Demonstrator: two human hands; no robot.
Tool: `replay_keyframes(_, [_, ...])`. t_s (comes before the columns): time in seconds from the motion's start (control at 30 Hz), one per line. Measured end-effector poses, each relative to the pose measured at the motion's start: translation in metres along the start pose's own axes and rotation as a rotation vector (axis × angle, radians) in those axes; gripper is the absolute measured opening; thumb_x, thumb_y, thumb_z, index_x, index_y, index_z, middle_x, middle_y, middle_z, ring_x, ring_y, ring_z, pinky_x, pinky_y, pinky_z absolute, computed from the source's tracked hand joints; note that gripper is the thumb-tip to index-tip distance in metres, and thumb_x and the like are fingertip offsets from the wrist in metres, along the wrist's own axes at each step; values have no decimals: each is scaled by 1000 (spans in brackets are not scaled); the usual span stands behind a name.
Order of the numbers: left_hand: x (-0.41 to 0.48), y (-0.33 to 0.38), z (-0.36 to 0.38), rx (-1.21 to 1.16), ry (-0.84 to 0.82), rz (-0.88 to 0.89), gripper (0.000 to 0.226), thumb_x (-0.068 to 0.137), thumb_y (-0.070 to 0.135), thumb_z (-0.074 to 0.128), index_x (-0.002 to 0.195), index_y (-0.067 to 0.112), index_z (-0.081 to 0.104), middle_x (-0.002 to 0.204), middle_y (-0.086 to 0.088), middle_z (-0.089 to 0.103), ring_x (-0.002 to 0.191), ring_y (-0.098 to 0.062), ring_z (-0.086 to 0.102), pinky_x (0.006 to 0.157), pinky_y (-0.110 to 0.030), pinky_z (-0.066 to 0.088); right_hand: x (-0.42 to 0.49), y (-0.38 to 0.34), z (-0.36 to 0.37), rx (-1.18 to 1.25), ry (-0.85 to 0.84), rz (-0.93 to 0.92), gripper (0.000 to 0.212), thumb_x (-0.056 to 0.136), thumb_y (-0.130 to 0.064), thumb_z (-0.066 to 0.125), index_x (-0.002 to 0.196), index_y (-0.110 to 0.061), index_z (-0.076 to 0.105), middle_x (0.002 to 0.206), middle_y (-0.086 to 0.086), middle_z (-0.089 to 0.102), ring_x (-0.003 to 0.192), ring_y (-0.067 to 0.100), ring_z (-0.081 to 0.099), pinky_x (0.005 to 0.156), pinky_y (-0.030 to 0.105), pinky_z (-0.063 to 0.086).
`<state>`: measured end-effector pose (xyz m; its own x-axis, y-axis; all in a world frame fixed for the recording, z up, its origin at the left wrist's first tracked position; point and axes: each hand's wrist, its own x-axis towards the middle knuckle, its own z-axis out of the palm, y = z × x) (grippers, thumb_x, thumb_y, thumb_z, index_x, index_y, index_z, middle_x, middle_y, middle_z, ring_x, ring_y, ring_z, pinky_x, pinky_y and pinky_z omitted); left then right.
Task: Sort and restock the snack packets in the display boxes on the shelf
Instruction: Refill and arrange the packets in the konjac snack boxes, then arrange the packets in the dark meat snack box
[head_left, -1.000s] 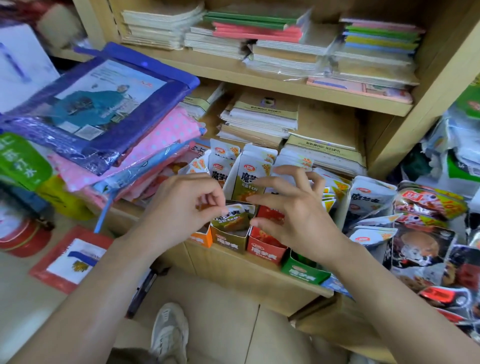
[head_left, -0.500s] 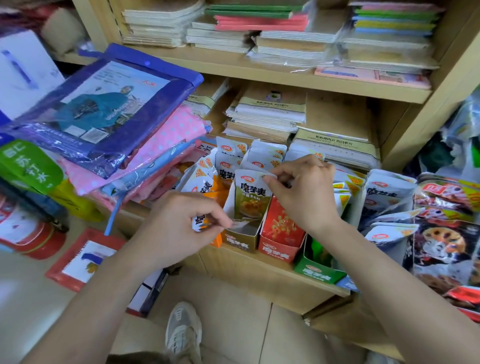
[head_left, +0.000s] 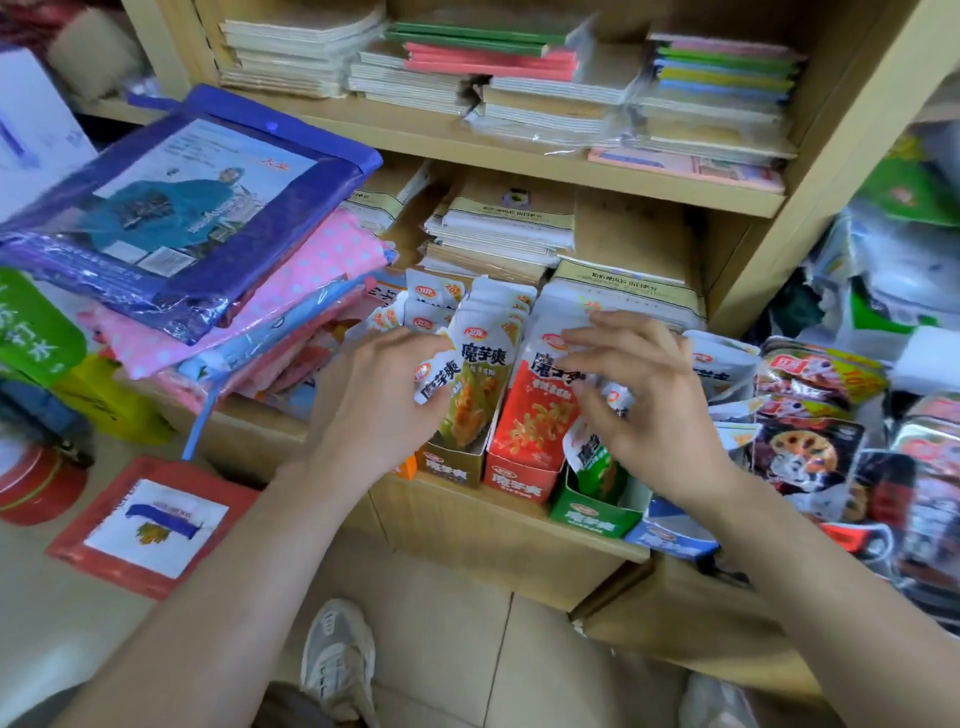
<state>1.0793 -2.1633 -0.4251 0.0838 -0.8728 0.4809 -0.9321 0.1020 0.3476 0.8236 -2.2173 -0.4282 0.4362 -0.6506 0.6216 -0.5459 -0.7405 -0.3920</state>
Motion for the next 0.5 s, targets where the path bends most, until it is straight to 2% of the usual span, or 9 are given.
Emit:
replay_keyframes(0.07, [2,10,2,-27,17,-15,30,82,32,76,112,34,73,108,14,73,91,-17,69,70,-30,51,-20,2,-15,-62,23,-33,18,89,-9,69,102,-17,78,118,-6,70,120,23,56,88,52,39])
replay_keyframes(0.17, [-1,28,3,-126,-30,-2,24,84,35,74,108,37,73,96,19,72,79,-12,67,72,-33,55,-55,2,-34,-107,3,-55,16,91,-11,67,100,-17,79,113,-6,71,111,21,58,82,51,40])
replay_keyframes(0.3, [-17,61,0,-211,-144,80,23,85,32,75,108,37,74,87,24,69,79,0,65,73,-27,54,-88,-2,-57,-78,-171,1,20,91,-8,70,108,-18,77,100,-7,71,95,8,56,81,38,43])
replay_keyframes(0.37, [-25,79,1,-279,-187,136,22,85,29,75,106,36,76,85,25,69,78,4,66,75,-26,55,-101,-3,-70,-60,-268,26,22,92,-8,71,112,-16,75,92,-4,72,85,10,61,76,34,50])
replay_keyframes(0.43, [-36,99,6,-334,-240,202,19,86,28,73,103,35,77,84,28,68,77,6,66,73,-24,56,-116,-1,-85,-77,-308,36,18,92,-10,71,109,-16,76,94,-5,74,85,14,65,74,33,55])
replay_keyframes(0.5, [-46,119,13,-360,-275,275,18,87,28,73,104,34,77,89,26,70,81,6,64,77,-25,57,-129,2,-102,-80,-277,86,17,91,-8,71,105,-17,78,96,-6,74,89,12,65,77,32,55])
